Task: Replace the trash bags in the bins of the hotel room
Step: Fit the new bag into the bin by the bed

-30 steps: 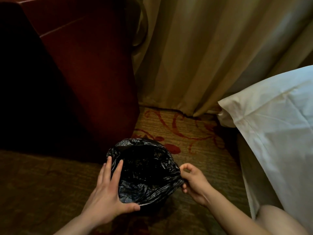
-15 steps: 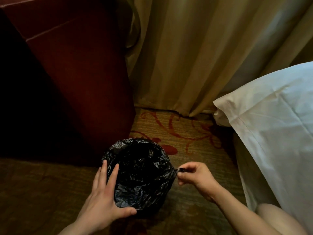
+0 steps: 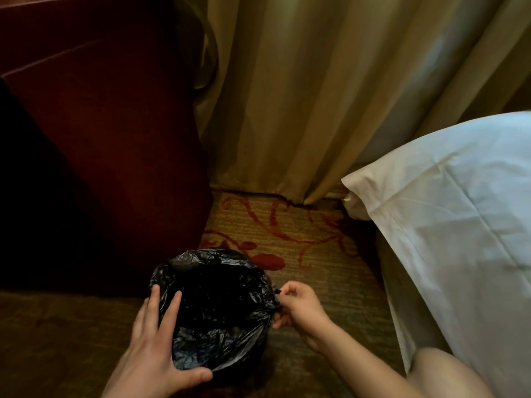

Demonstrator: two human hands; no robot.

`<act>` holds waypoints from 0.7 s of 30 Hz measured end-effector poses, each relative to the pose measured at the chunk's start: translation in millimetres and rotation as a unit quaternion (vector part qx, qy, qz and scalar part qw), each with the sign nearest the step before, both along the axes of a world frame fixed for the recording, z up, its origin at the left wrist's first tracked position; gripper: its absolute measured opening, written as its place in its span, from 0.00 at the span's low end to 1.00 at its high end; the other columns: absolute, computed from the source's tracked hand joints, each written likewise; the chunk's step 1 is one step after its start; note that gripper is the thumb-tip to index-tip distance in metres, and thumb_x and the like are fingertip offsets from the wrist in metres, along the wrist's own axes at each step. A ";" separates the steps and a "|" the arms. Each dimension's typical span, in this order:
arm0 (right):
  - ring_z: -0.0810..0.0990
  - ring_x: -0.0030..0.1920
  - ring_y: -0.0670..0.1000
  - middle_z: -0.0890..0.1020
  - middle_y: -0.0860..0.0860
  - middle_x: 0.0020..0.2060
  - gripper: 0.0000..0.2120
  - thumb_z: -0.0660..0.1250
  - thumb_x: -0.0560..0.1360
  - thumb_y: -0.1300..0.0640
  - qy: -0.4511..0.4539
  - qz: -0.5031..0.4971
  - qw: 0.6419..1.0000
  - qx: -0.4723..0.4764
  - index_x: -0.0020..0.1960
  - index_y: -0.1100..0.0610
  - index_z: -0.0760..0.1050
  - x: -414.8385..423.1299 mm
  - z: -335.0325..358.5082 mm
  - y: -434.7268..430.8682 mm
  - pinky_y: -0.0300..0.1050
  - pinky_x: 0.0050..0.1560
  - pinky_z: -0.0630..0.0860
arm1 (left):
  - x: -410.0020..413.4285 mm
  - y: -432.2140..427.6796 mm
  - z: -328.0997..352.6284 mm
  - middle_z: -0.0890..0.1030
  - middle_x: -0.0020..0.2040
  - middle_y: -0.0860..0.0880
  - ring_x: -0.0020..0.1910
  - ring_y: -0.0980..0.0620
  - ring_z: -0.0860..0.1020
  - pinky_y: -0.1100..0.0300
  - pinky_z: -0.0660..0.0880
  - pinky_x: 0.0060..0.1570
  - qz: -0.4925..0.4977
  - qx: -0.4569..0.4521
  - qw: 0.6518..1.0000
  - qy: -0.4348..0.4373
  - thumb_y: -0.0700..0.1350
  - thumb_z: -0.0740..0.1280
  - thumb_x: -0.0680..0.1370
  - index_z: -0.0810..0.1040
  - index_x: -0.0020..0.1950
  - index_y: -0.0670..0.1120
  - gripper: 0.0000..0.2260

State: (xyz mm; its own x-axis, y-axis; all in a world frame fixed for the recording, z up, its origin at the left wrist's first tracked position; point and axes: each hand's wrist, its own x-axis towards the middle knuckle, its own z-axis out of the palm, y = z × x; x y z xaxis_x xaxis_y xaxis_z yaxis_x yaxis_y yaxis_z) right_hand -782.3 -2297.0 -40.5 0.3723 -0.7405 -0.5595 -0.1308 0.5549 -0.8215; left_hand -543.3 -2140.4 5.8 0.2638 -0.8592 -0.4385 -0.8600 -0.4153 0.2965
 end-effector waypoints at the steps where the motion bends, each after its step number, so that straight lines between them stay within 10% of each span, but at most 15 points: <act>1: 0.77 0.26 0.52 0.76 0.57 0.31 0.06 0.64 0.79 0.67 0.020 0.013 1.000 0.000 0.45 0.60 0.69 0.6 1.9 -1.4 0.45 0.24 0.77 | 0.3 -0.6 -0.3 0.17 0.69 0.55 0.77 0.46 0.32 0.42 0.55 0.76 0.002 -0.002 1.000 0.001 0.85 0.58 0.44 0.23 0.70 0.60 0.68; 10: 0.80 0.30 0.55 0.80 0.60 0.37 0.03 0.64 0.80 0.64 0.100 0.052 0.991 -0.077 0.47 0.60 0.75 8.7 -5.3 0.1 0.49 0.27 0.81 | -4.5 6.6 -3.1 0.23 0.74 0.56 0.77 0.52 0.32 0.46 0.52 0.76 0.037 -0.074 0.997 0.001 0.85 0.45 0.57 0.32 0.78 0.58 0.57; 21: 0.83 0.48 0.63 0.82 0.67 0.53 0.15 0.63 0.74 0.71 -0.141 0.023 0.982 0.123 0.59 0.74 0.75 -15.6 -10.7 0.0 0.55 0.51 0.82 | -19.8 2.3 -7.0 0.28 0.77 0.49 0.78 0.46 0.34 0.46 0.54 0.76 0.065 -0.097 0.989 -0.091 0.77 0.46 0.70 0.33 0.79 0.54 0.47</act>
State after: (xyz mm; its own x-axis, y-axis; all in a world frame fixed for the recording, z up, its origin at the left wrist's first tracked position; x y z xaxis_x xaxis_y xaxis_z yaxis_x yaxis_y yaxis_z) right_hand -798.0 -2297.0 -51.1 0.5679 -0.5742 -0.5897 0.0524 0.7402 -0.6703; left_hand -563.0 -2138.1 -1.2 0.4372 -0.8758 -0.2048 -0.8492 -0.4769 0.2267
